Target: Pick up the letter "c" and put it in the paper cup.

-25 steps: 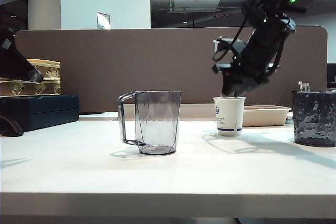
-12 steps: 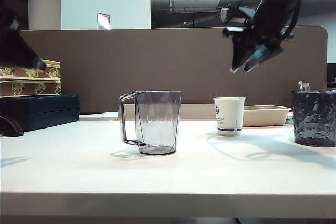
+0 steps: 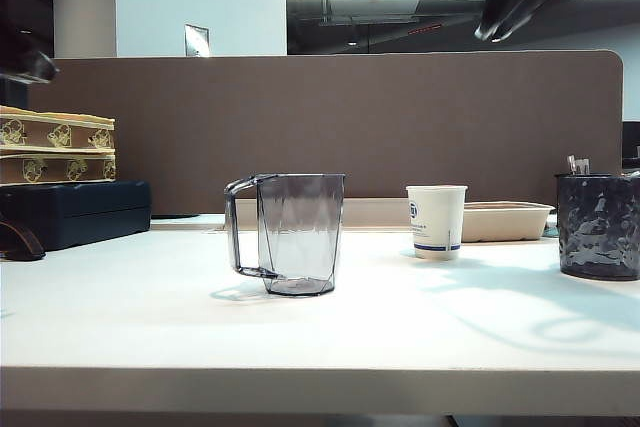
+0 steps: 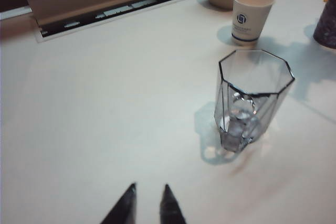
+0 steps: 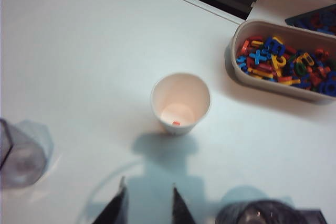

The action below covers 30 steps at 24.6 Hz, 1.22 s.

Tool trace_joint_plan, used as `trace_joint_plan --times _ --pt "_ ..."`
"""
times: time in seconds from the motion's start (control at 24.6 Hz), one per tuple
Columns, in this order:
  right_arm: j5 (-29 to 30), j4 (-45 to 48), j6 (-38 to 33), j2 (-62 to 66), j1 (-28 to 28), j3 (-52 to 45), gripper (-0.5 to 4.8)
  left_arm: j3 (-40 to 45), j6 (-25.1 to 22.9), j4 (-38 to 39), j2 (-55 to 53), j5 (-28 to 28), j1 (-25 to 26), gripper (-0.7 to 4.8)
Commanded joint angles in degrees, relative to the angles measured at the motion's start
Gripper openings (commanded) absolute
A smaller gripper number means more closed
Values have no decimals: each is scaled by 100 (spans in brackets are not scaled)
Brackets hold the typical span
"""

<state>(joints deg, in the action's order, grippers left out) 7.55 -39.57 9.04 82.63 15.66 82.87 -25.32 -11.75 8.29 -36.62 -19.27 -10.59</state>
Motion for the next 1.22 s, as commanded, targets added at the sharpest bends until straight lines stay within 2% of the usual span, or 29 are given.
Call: trace_joint_plan --times 0.04,0.32,0.49,0.57,0.69,0.77,0.85,1.01,1.1,1.22 --pt "26 -697 -20 -485 7 -2 81 -17 17 501 463 9 -2 57" --pt "79 -861 -431 -1338 28 -304 56 -17 127 1034 1447 4 -2 57" --pt "321 -861 -699 -1888 72 -835 46 -17 173 1314 1858 -2 -2 57" --pt "328 -868 -798 -2411 166 -1419 20 -17 210 1585 2105 -11 -2 57" --pt "330 -901 -927 -2850 190 -1897 20 -17 518 1926 2271 -186 -2 57" --pt "330 -1010 -927 -3088 190 -2140 20 -17 549 2122 2391 -413 -2 57" --pt "332 -1185 -927 -3298 190 -2343 20 -22 614 2122 2518 -415 -2 57" --pt "402 -1569 -925 -3891 190 -2804 20 -31 1384 2306 2914 -686 -2 57" --pt "511 -1591 -929 -4210 190 -3018 1 -57 1427 2341 3101 -901 -2 51" --pt "507 -1565 -929 -4520 190 -3167 -1 -68 1530 2345 3237 -898 -2 51"
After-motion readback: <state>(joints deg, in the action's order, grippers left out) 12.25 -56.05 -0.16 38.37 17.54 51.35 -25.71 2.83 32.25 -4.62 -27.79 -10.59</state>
